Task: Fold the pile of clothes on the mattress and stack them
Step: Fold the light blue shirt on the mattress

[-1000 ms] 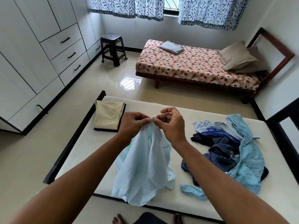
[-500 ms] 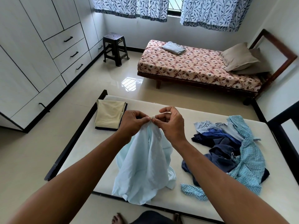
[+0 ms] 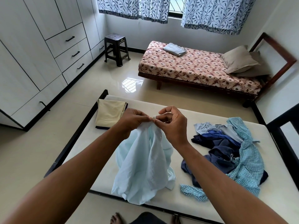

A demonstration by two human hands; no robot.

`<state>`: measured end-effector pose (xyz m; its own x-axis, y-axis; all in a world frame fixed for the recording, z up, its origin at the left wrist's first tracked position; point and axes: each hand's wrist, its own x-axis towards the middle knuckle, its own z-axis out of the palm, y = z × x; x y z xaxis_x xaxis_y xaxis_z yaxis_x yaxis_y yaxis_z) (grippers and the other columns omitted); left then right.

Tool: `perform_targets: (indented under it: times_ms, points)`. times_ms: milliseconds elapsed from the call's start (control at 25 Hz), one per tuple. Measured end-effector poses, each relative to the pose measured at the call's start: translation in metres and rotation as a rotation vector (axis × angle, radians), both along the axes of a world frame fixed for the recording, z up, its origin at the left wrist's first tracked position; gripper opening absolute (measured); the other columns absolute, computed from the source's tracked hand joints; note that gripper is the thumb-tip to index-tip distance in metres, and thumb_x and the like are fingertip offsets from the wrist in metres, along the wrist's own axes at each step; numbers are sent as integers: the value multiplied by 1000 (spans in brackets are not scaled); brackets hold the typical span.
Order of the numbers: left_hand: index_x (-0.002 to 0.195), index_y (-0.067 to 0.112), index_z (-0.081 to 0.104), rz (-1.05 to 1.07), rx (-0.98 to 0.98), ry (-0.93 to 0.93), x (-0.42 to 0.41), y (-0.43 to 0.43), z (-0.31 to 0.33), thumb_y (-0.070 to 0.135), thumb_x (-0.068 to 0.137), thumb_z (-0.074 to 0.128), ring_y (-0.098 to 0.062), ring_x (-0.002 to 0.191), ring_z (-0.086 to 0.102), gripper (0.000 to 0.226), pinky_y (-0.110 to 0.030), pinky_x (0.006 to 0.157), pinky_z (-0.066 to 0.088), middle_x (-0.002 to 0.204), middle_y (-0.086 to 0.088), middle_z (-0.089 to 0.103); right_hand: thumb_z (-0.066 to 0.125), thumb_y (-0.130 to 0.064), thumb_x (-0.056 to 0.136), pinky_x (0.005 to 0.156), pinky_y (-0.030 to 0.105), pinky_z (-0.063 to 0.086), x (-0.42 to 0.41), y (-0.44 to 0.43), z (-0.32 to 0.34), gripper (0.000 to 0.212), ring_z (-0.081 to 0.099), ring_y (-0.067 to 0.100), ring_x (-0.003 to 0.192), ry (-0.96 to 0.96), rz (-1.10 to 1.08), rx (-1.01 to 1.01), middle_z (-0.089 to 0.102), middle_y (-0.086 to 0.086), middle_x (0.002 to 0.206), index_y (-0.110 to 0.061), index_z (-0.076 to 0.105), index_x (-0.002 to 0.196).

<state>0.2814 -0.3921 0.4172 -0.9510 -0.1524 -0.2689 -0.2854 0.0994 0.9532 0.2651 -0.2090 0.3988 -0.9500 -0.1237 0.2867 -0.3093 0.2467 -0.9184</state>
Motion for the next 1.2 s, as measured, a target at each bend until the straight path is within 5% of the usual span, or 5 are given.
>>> perform_targets:
  times_ms: [160, 360, 880, 1080, 1200]
  points:
    - [87, -2, 78, -48, -51, -19, 3, -3, 14, 9, 82, 85, -6, 50, 58, 13, -14, 45, 42, 62, -2, 70, 92, -14, 77, 71, 35, 65, -1, 0, 10, 33, 77, 12, 75, 49, 43, 63, 78, -1, 82, -10, 67, 99]
    - [91, -5, 77, -33, -81, -25, 7, -3, 21, 5, 84, 82, 0, 36, 48, 13, -10, 38, 34, 46, 7, 60, 89, -14, 78, 67, 38, 63, -8, 1, 19, 29, 74, 10, 69, 154, 157, 213, 77, -4, 79, -13, 68, 97]
    - [90, -8, 78, 135, 37, 84, 6, 4, 1, 8, 84, 84, -8, 60, 66, 18, -18, 55, 49, 74, -9, 73, 93, -14, 75, 71, 28, 63, -12, -14, 16, 32, 75, 3, 73, 109, 30, 128, 77, -5, 77, -16, 66, 92]
    - [91, -3, 78, 83, 23, 98, 4, -4, -2, 12, 86, 83, -13, 72, 64, 17, -21, 66, 53, 81, -10, 73, 81, -2, 84, 76, 47, 65, -19, -12, 22, 32, 78, 32, 78, -373, 57, -233, 79, 17, 87, -5, 63, 110]
    - [87, 2, 78, -13, -33, 121, 0, -11, 2, 12, 86, 83, -14, 76, 64, 12, -29, 75, 54, 82, -9, 73, 80, 8, 81, 77, 43, 65, -23, -7, 27, 43, 75, 34, 79, -625, 126, -399, 76, 24, 96, 2, 59, 118]
